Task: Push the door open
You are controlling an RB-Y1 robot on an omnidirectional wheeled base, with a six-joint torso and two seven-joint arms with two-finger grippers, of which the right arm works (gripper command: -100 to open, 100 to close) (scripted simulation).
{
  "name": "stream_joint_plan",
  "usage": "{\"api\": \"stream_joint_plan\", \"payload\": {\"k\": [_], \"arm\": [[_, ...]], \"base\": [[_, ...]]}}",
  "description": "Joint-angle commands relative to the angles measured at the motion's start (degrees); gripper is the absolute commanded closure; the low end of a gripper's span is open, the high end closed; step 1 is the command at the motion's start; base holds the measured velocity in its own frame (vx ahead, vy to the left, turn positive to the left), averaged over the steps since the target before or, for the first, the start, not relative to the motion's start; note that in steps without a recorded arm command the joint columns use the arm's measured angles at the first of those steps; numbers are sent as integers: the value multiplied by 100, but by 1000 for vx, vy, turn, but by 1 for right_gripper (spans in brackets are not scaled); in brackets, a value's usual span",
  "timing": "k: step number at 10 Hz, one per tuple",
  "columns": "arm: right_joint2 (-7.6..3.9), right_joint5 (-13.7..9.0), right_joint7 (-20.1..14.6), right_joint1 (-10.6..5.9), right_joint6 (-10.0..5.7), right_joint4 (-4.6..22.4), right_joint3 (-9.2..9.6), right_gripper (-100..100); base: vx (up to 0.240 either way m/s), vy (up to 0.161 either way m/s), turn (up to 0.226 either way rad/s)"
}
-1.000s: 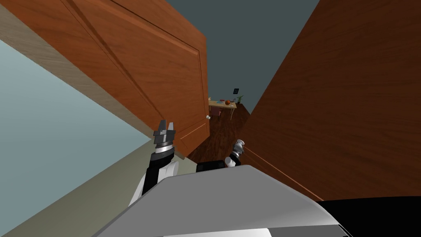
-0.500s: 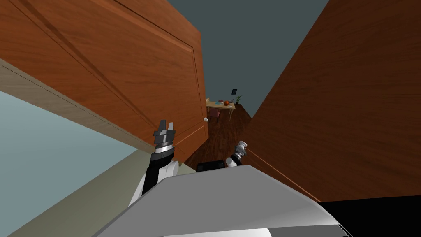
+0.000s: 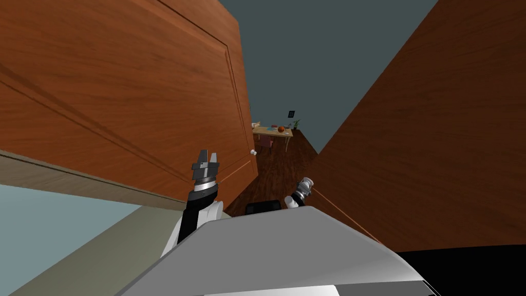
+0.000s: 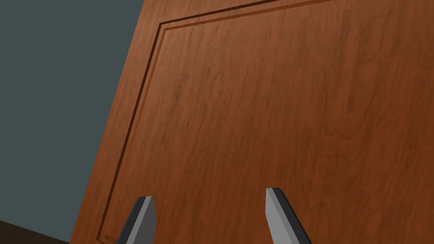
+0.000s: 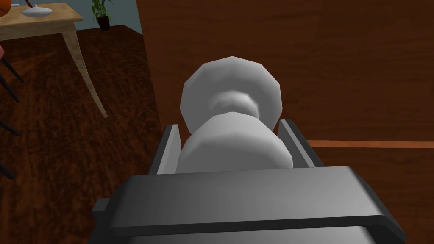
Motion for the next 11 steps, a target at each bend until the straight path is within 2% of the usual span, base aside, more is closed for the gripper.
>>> {"api": "stream_joint_plan", "payload": {"k": [1, 6, 11], "arm": [[-77, -95, 20, 57, -104, -48, -117, 100], [-134, -390, 72, 111, -277, -85, -383, 100], [-109, -669, 122, 162, -440, -120, -634, 100]], "base": [[158, -128, -38], [170, -127, -53], [171, -116, -59]]}}
